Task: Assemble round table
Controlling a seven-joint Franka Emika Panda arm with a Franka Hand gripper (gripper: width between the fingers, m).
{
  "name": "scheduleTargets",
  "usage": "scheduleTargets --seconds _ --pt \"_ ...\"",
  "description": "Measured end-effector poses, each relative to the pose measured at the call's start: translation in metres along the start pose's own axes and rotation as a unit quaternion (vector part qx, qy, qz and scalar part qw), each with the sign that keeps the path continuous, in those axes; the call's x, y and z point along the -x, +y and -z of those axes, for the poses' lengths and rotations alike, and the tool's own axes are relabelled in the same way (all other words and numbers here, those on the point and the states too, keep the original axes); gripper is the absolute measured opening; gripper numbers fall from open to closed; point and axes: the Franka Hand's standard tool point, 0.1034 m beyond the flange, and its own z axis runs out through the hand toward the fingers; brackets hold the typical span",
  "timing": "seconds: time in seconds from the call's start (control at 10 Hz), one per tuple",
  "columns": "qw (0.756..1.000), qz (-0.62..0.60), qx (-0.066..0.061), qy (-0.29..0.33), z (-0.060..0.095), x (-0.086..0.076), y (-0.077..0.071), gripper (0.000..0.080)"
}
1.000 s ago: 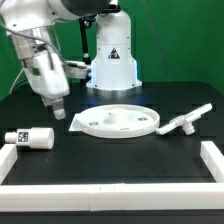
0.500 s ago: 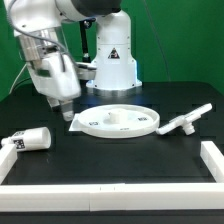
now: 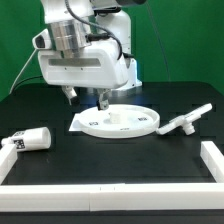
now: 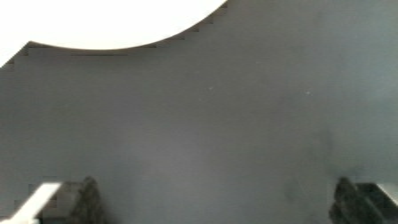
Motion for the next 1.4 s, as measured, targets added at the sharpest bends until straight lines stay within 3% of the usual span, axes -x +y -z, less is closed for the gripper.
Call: scheduleTargets --seconds 0.1,0.2,0.4,0.5,1.0,1.1,1.4 --pt "1.000 0.028 0.001 0.002 0.000 0.001 -0.002 0.0649" --pt "0.995 0.101 0.011 0.021 -0.002 0.008 -0.008 0.0649" --pt "0.979 0.201 0.029 0.030 -0.008 0.044 -0.018 0.0649" --pt "0.968 0.246 0.036 0.038 -0.008 0.054 -0.021 0.0649" --pt "0.956 0.286 0.039 0.045 -0.010 0.054 -0.018 0.0649" --pt "0.954 0.293 0.042 0.041 -0.016 0.065 -0.014 0.0649" --pt "0.940 0.332 0.056 0.062 -0.029 0.097 -0.029 0.0649"
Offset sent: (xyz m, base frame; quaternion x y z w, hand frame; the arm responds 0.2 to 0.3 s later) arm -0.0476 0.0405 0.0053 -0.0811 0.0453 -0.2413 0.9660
